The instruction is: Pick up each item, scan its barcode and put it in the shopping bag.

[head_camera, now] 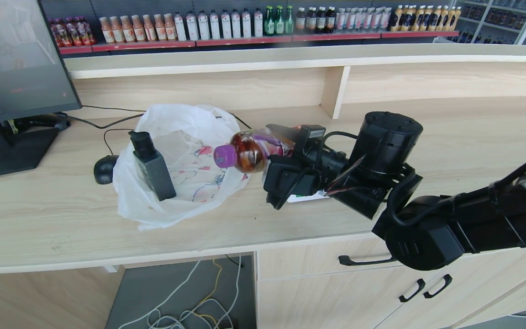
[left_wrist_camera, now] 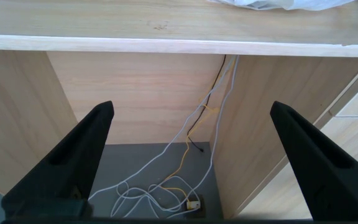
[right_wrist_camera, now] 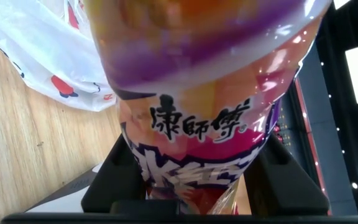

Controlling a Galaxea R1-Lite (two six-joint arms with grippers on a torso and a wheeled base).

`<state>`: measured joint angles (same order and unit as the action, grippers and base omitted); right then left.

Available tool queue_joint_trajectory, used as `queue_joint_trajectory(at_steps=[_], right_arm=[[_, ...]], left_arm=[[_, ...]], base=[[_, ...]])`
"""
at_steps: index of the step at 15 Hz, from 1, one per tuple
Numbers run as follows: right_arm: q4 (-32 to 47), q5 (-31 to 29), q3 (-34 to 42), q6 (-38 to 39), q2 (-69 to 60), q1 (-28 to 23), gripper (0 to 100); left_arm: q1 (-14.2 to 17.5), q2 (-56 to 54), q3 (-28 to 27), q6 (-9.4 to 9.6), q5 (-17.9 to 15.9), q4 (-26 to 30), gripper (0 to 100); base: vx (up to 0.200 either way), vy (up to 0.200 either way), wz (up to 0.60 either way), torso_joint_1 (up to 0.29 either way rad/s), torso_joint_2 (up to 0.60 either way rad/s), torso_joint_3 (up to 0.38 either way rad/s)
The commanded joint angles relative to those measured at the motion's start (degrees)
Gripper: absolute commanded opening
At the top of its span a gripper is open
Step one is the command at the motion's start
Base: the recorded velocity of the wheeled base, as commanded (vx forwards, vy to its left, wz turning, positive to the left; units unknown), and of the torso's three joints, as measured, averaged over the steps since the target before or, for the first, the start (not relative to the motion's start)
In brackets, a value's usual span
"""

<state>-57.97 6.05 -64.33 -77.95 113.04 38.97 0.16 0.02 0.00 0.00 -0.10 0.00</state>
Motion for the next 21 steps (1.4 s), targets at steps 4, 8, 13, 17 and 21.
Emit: queue_joint_trajectory(at_steps=[4, 8, 13, 17, 21], right_arm=[[0.3, -0.7, -1.3, 1.1, -2.5, 0.1, 0], [1.0, -6.1, -2.4, 11.9, -4.8, 0.2, 0], [-1.7, -6.8, -2.1, 40.2, -5.0, 1.5, 0], [-12.5, -6.7, 2.5, 52.6, -5.0, 3.2, 0], [-23.7, -7.1, 8.6, 59.7, -4.9, 3.6, 0]], left_arm=[[0.0, 0.0, 0.0, 0.00, 0.0, 0.0, 100], [0.0, 0.0, 0.0, 0.00, 0.0, 0.0, 100], [0.0, 0.0, 0.0, 0.00, 0.0, 0.0, 100], [0.0, 0.0, 0.0, 0.00, 0.0, 0.0, 100], [0.0, 0.0, 0.0, 0.26, 0.0, 0.0, 100]], base=[[0.000, 0.000, 0.00, 0.000, 0.00, 0.000], [0.000, 0.000, 0.00, 0.000, 0.00, 0.000], [0.000, 0.000, 0.00, 0.000, 0.00, 0.000], [0.000, 0.000, 0.00, 0.000, 0.00, 0.000], [0.000, 0.000, 0.00, 0.000, 0.00, 0.000]])
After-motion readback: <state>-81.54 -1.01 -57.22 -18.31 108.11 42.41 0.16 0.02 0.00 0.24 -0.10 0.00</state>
